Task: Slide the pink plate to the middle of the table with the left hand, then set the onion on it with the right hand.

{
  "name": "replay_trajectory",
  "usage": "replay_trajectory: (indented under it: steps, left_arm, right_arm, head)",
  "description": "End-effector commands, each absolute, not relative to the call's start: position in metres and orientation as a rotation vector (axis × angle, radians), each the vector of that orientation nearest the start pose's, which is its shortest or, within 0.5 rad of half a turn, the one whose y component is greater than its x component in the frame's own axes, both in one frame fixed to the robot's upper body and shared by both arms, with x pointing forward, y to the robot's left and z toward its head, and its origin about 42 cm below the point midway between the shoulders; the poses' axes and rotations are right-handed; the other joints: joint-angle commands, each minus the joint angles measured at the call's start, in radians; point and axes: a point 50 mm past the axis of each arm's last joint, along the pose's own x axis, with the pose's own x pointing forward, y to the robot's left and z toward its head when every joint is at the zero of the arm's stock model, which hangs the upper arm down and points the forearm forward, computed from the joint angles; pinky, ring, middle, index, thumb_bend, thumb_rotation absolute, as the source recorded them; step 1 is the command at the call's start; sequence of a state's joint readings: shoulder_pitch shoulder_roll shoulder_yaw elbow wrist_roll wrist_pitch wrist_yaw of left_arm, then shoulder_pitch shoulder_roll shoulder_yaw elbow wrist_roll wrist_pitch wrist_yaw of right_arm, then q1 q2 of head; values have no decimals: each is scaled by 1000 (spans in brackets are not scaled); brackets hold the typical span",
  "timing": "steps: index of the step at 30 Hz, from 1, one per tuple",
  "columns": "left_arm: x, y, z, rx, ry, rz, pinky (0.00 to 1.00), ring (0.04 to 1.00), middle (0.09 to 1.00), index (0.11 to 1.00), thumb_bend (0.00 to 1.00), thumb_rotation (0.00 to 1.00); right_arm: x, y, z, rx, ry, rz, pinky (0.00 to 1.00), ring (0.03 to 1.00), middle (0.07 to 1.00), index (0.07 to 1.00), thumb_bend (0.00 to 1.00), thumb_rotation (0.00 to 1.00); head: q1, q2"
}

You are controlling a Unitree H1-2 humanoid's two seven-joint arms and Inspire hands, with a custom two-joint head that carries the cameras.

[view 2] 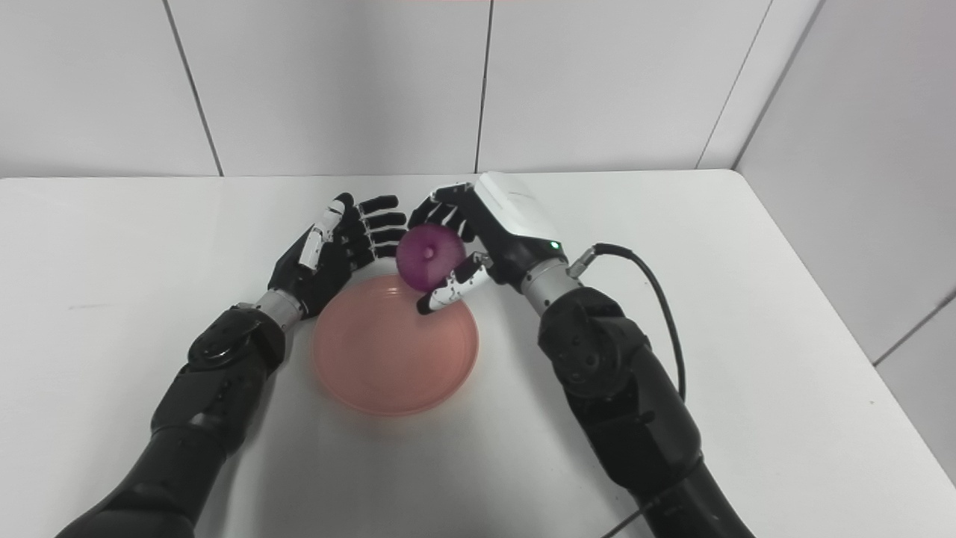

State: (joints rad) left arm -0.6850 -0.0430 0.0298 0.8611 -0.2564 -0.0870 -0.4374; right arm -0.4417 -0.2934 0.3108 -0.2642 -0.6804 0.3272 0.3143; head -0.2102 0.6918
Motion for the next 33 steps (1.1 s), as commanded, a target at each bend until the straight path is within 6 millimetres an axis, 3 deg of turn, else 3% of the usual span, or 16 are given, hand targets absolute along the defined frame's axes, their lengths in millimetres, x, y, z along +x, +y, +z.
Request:
replay_trajectory:
  steps: [1, 13, 33]
  left_arm:
    - [469, 108, 128, -272, 94, -571, 664, 698, 702, 684, 353, 1000]
    - [468, 106, 131, -270, 98, -568, 671, 716, 715, 688, 362, 1000]
    - [468, 105, 132, -247, 88, -570, 668, 705, 712, 690, 348, 1000]
  right_arm:
    - [372, -166, 287, -1025, -414, 288, 457, 503, 490, 488, 529, 0]
    - [377, -148, 268, -1014, -375, 342, 432, 487, 480, 500, 529, 0]
    - [378, -143, 232, -1027, -283, 410, 379, 464, 474, 508, 528, 0]
  head:
    - [5, 2]
    - [34, 5]
    - [49, 10]
